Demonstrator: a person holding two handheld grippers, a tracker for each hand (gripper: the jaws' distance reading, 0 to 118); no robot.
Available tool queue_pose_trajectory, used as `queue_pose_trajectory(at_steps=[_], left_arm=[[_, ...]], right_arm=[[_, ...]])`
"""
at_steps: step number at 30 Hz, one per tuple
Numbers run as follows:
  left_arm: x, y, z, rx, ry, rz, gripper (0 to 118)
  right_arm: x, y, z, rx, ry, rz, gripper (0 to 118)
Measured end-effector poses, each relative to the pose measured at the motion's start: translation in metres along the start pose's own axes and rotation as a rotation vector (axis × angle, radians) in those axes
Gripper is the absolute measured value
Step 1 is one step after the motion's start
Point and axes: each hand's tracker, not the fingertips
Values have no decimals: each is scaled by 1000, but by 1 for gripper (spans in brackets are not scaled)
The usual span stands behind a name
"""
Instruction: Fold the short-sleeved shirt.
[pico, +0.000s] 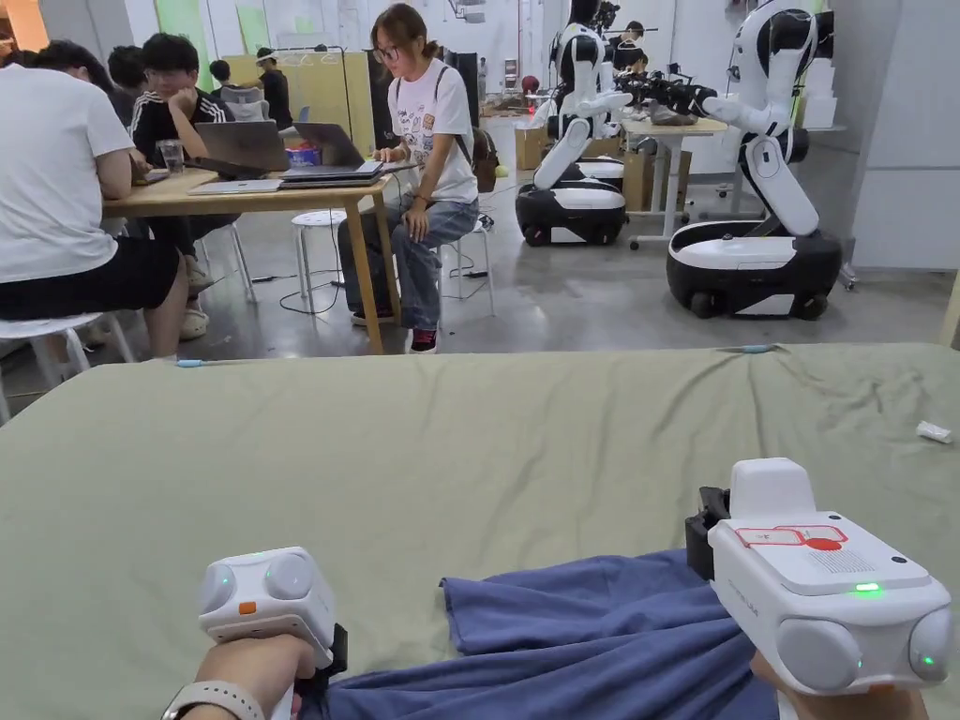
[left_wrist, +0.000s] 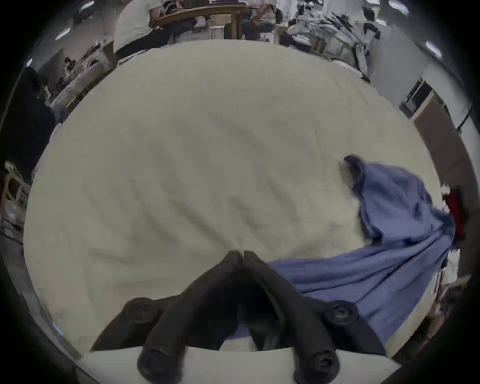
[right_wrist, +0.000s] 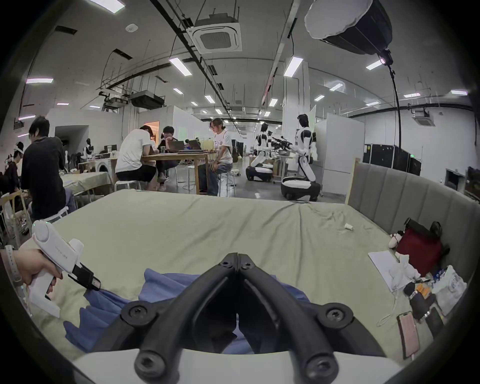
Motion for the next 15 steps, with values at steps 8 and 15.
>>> queue_pose_trajectory(at_steps=[8,15], left_arm=[[5,-6,40,105,-32,-69,0],[-9,-22,66,217,-97,-42,0]], right_arm=[[29,1,9,-8,-36,-27,0],[96,-23,8,-152,-151,5,0]])
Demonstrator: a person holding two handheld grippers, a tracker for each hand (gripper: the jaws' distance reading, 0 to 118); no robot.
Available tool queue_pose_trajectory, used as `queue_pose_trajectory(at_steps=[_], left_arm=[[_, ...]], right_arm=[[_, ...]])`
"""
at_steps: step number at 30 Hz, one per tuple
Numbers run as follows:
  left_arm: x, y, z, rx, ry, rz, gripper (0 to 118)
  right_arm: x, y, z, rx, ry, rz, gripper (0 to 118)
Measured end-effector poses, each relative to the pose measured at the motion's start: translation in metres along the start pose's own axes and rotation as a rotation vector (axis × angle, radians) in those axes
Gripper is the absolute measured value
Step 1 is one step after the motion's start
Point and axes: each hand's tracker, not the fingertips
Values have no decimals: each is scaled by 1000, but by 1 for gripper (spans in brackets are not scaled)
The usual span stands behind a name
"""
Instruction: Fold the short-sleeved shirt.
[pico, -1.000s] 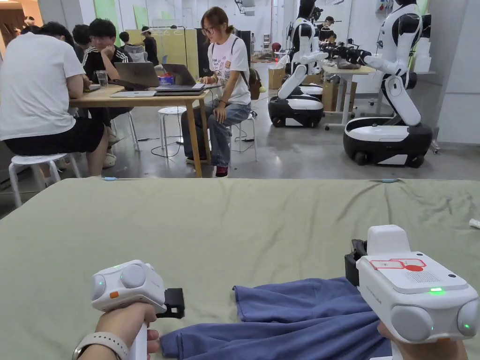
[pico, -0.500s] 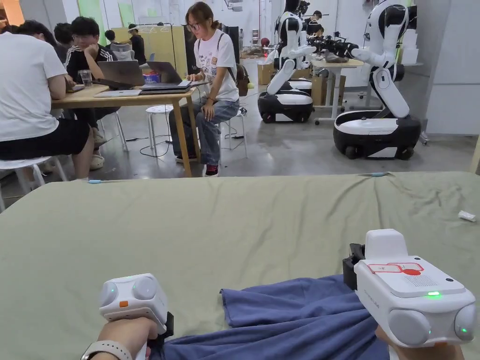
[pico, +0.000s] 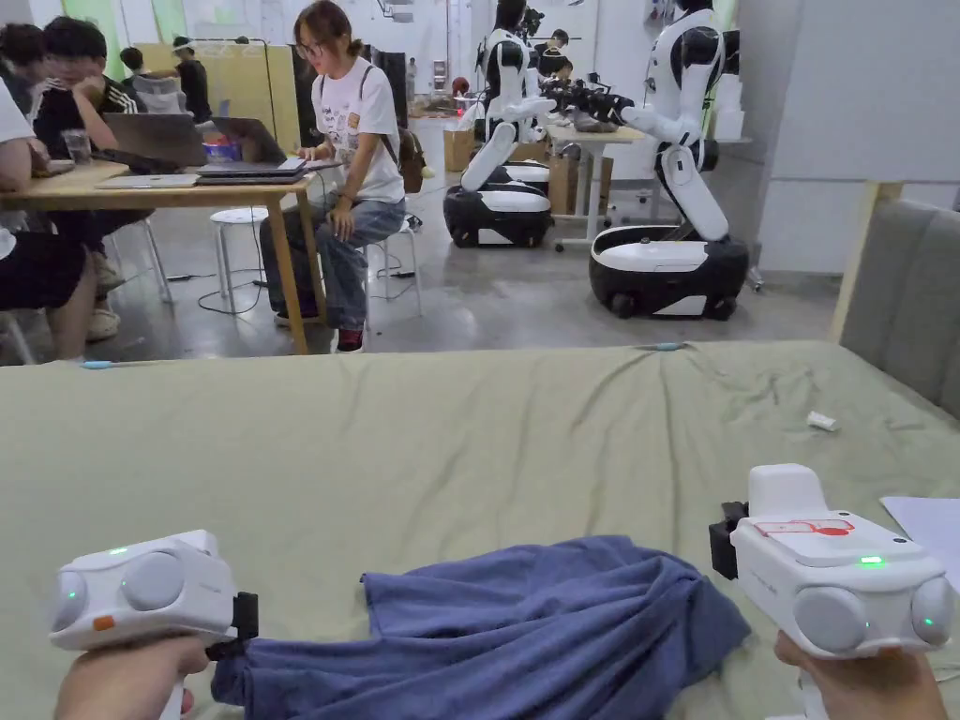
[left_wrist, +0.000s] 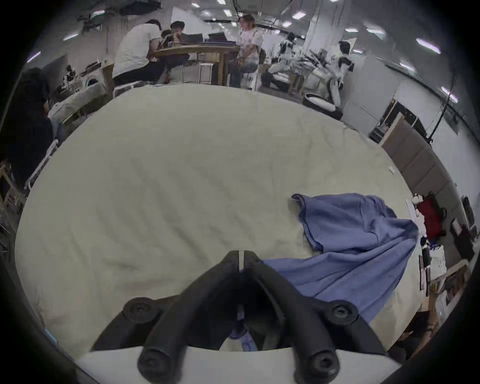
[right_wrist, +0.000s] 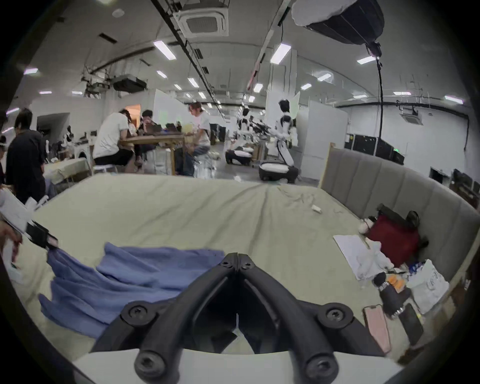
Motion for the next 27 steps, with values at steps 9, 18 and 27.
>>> queue_pose_trajectory(at_steps=[9,18,27], left_arm=[[2,-2,-3,14,14,-21,0],[4,1,-15,0,19,-55,0],[13,5,-33,6,52,-152,0]], right_arm=[[53,-51,-72,-298,29,9,28],[58,-98,-142,-342,42,82,102],[45,-83,-151,-398,272,90,11]])
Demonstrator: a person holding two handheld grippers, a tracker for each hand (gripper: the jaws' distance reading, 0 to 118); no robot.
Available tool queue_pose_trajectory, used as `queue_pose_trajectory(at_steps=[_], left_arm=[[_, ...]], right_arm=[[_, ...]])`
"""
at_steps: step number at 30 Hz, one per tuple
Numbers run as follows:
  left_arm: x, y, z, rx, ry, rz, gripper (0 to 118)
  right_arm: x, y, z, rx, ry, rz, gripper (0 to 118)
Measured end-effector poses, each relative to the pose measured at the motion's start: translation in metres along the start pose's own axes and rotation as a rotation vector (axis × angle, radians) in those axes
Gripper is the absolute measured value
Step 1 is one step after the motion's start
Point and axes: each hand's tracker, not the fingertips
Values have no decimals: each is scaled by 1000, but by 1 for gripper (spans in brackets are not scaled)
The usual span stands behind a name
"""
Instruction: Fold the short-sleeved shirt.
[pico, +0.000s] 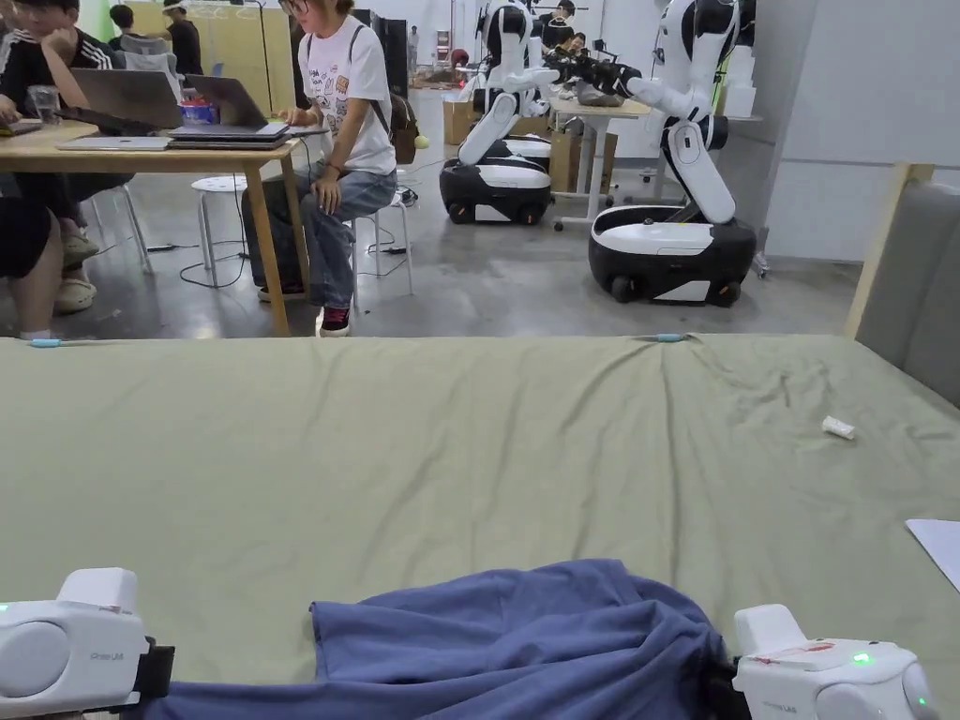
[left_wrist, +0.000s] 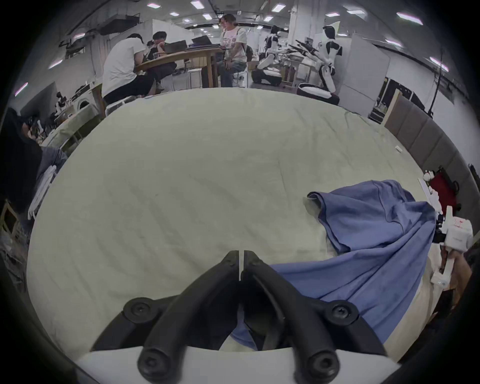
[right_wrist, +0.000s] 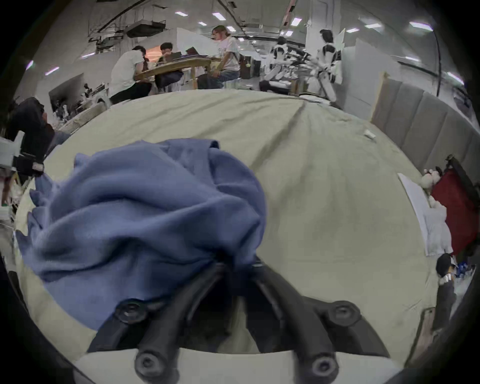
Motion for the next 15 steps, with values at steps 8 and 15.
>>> queue_pose_trajectory(at_steps=[8,15], left_arm=[[-2,-4,26,61,24,18,0],[1,17,87,218,138,-141,0]], right_arm=[[-23,16,61,42,-98,-11,8],[-47,63,135,184,-202,-27,8]])
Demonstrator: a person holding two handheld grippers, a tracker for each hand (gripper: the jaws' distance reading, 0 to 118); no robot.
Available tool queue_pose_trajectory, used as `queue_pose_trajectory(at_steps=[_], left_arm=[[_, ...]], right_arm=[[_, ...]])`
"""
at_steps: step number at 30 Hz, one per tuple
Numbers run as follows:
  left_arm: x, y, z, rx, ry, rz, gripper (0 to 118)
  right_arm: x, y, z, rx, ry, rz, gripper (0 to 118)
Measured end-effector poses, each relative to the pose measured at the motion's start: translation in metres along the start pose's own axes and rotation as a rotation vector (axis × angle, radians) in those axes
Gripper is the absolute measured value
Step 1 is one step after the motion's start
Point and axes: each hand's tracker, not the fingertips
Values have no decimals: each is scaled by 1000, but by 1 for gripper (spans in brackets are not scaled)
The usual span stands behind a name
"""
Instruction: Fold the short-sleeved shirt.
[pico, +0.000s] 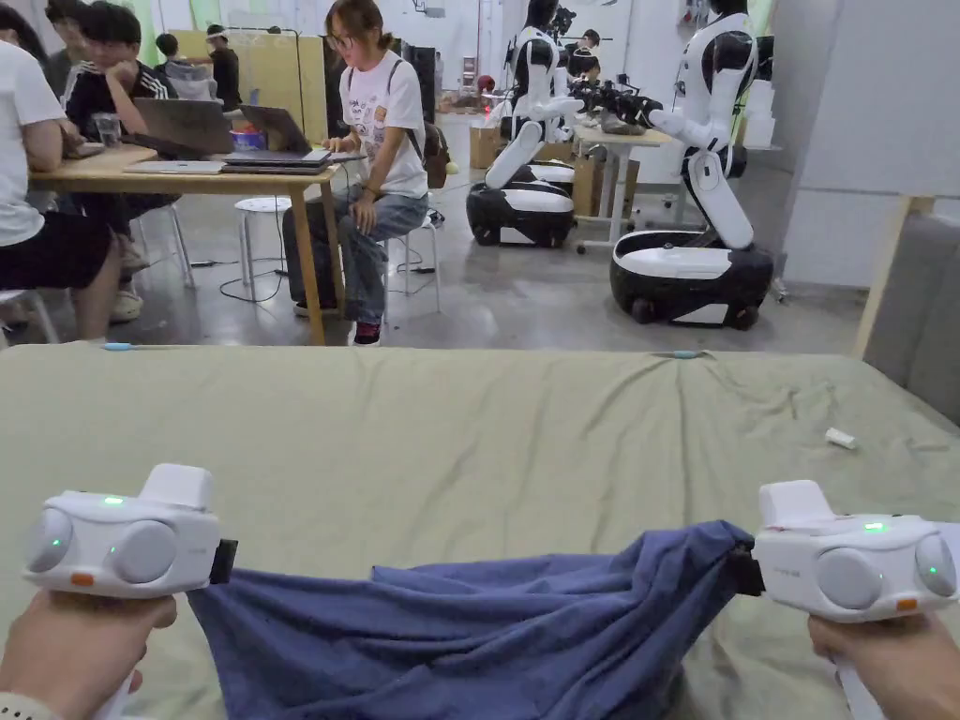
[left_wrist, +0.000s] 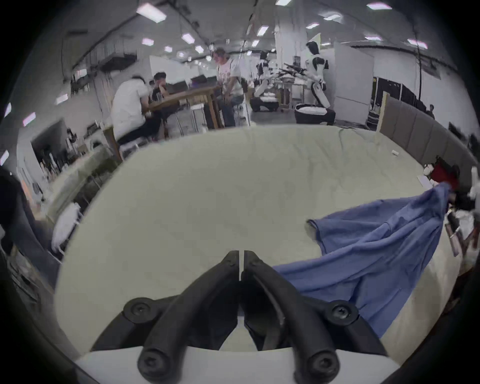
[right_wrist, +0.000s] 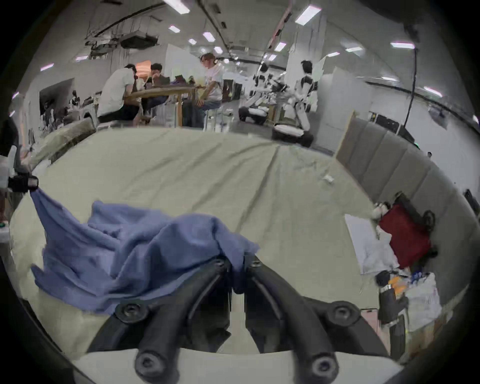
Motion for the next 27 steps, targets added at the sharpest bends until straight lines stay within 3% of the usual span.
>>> queue_pose_trajectory(at_steps=[4,7,16,27], left_arm=[[-25,28,31,63,10,23,0],[-45,49,54,130,76,17,0],[-92,117,100,252,169,29,0],[-107,216,108,437,260,76,0]], right_arm=[[-1,36,43,99,64,-120,8],[-4,65,65,172,25,-73,8],[16,145,115,343,-58,-86,8],[31,229,132,477,-150,-79,8]])
